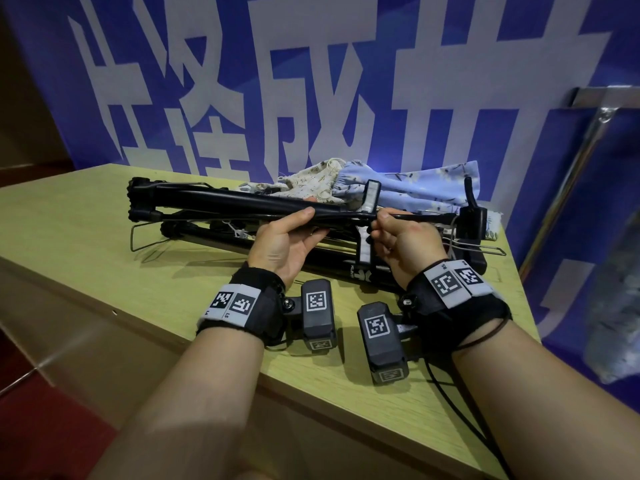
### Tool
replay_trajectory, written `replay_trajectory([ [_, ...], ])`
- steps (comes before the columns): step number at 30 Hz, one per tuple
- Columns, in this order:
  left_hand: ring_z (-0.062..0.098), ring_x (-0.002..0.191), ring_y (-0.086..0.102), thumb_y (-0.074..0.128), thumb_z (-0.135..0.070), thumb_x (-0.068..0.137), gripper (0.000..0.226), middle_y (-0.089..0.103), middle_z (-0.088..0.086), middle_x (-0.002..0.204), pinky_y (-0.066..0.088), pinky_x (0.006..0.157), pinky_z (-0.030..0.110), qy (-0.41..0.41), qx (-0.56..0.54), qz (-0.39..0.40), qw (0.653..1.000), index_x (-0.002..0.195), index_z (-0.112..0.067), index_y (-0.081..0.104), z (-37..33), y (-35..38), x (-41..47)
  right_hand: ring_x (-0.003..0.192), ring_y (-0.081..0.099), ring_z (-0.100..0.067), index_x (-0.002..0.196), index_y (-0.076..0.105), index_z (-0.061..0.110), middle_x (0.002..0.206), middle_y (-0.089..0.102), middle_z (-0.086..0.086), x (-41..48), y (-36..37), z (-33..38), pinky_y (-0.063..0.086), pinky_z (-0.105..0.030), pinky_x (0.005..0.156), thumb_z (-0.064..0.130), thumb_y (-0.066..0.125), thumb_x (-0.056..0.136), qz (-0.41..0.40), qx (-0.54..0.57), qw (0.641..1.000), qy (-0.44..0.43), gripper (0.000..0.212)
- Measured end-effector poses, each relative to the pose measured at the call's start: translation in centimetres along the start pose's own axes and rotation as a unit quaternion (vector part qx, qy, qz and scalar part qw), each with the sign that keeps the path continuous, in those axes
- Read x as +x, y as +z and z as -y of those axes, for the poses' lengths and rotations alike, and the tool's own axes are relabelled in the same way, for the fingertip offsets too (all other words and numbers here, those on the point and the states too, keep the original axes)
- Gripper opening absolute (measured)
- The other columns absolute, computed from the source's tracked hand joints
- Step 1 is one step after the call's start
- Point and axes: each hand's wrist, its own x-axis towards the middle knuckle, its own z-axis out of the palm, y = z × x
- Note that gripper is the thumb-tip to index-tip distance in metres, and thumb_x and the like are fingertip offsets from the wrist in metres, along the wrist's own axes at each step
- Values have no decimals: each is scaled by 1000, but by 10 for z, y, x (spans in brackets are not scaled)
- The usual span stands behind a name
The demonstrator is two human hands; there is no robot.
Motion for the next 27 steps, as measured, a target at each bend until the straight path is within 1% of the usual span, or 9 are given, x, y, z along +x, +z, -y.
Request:
replay_trajectory([
  [7, 31, 108, 67, 67, 0, 69, 70, 64, 22, 124, 60, 73, 35, 4, 7, -3, 1000, 137, 5, 49, 0, -2, 1, 48, 48, -4, 84, 59, 17, 67, 55, 2, 2, 1, -5, 37, -17, 46, 9, 53, 94, -3, -27, 999, -26, 14],
  [10, 31, 108, 67, 67, 0, 69, 70, 65, 21, 123, 60, 73, 35, 5, -1, -5, 1000, 136, 4, 50, 0, -2, 1, 68, 60, -9, 87, 61, 17, 78, 63, 0, 4, 2, -6, 45, -20, 58, 9, 54, 94, -6, -25, 999, -36, 12],
  [12, 31, 109, 67, 67, 0, 70, 69, 64, 21, 124, 60, 74, 36, 3, -5, 2, 1000, 137, 4, 49, 0, -1, 0, 80, 67, -14, 98, 63, 10, 93, 68, -6, 5, 2, -6, 51, -23, 66, 10, 58, 91, 0, -11, 1000, -29, 8],
  [13, 31, 109, 67, 66, 1, 71, 69, 64, 22, 125, 60, 74, 36, 3, -5, 6, 1000, 137, 4, 48, 1, -1, 0, 77, 69, -14, 100, 63, 7, 94, 69, -9, 4, 2, -6, 52, -22, 62, 11, 61, 90, 5, -7, 1000, -26, 11],
  [15, 30, 107, 68, 63, 4, 75, 64, 64, 22, 124, 60, 75, 36, 5, 2, 12, 1000, 137, 5, 48, 3, 1, 0, 54, 65, -11, 89, 63, 10, 81, 65, -9, 3, 2, -7, 47, -18, 45, 12, 64, 88, 17, -14, 999, -23, 2],
  [17, 29, 106, 68, 59, 7, 81, 58, 64, 22, 124, 60, 75, 36, 6, 9, 15, 1000, 137, 6, 47, 4, 1, 0, 50, 64, -14, 83, 62, 13, 80, 64, -11, 3, 3, -8, 46, -21, 41, 15, 68, 85, 16, -11, 1000, -5, 7],
  [21, 31, 112, 65, 63, 2, 72, 68, 62, 22, 127, 60, 76, 36, 1, 5, 21, 1000, 138, 5, 47, 2, 2, -2, 74, 71, -27, 115, 59, 0, 99, 70, -17, 4, 3, -9, 54, -32, 55, 21, 76, 78, -4, 4, 1000, 27, 46],
  [24, 31, 113, 65, 64, 1, 72, 68, 62, 22, 128, 60, 76, 35, -2, 10, 21, 1000, 138, 4, 48, 1, 1, -3, 75, 69, -25, 113, 61, -4, 97, 70, -16, 6, 2, -8, 52, -25, 52, 19, 72, 82, -2, -8, 1000, 11, 40],
  [27, 31, 111, 66, 64, 0, 72, 68, 63, 21, 127, 59, 74, 34, -3, 11, 17, 1000, 138, 3, 48, 1, 2, -3, 78, 69, -24, 112, 62, -5, 97, 70, -15, 7, 2, -10, 52, -26, 57, 18, 72, 83, -3, -15, 1000, 7, 38],
])
